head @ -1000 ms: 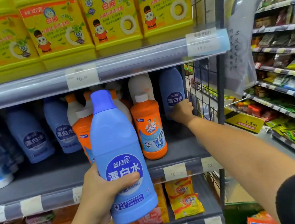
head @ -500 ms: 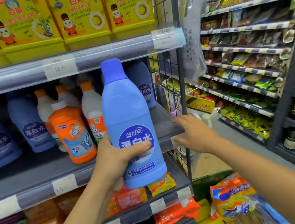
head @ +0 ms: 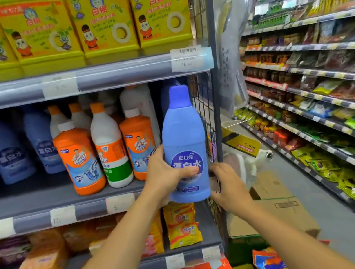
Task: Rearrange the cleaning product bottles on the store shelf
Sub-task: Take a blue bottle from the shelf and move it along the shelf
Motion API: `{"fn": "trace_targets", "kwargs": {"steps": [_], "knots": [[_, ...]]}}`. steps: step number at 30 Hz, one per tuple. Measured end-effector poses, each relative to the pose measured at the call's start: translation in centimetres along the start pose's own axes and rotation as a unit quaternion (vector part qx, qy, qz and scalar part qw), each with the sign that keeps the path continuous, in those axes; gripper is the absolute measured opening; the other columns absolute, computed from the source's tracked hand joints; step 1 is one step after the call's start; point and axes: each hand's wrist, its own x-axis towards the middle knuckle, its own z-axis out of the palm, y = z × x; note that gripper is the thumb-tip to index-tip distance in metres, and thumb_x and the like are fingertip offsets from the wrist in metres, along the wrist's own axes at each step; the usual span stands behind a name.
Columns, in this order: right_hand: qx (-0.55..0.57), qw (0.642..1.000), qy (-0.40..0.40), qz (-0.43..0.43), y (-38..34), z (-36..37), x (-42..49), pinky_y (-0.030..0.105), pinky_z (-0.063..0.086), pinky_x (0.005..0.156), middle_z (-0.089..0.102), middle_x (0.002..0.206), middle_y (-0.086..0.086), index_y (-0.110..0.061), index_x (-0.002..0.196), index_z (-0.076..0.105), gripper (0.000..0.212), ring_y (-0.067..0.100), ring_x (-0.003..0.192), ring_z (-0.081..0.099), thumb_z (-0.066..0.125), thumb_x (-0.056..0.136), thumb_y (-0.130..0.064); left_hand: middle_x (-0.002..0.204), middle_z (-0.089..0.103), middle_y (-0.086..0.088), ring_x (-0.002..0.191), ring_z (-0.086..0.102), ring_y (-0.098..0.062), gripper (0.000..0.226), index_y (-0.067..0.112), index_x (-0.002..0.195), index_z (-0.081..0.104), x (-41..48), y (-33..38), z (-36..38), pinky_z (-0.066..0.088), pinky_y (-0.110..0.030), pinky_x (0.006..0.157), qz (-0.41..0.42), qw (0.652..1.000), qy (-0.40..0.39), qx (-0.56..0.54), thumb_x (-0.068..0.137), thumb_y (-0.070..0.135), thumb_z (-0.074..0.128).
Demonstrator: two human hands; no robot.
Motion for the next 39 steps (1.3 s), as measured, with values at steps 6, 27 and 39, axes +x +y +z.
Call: {"fn": "trace_targets", "kwargs": {"steps": [6,27,39], "knots": [[0.035,0.999,0.008,-0.013,1.0,0.7,0.2,0.016,0.032,0.093,0.055,0.120,-0.004,-0.021,0.123,0.054,0.051,-0.001,0.112,0.037,0.073,0.078,-0.035,0.102,0.074,-0.004,0.088,0.072,-0.021,0.062,0.021,0.104,0.059,2.5,-0.3,2.1,0.061,-0.040,0.073,-0.049,0.996,0.049,-0.048,0.053,0.005,0.092],[-0.138,0.987,-0.011,-0.087,0.5,0.2,1.3,0.022,0.046,0.087,0.059,0.108,-0.007,-0.023,0.109,0.058,0.054,0.011,0.103,0.053,0.080,0.067,-0.050,0.130,0.061,-0.004,0.116,0.057,-0.026,0.084,0.016,0.131,0.051,15.4,-1.9,4.0,0.049,-0.045,0.099,-0.066,0.993,0.093,0.024,0.057,0.008,0.089],[-0.068,0.996,-0.041,-0.051,0.8,0.3,0.8,0.023,0.029,0.105,0.053,0.132,-0.003,-0.019,0.127,0.055,0.058,0.013,0.127,0.044,0.075,0.077,-0.040,0.148,0.027,-0.015,0.133,0.035,-0.035,0.133,0.023,0.145,0.008,15.6,-4.4,7.6,0.041,-0.046,0.104,-0.122,0.952,0.196,0.201,0.044,0.043,0.092]]}}
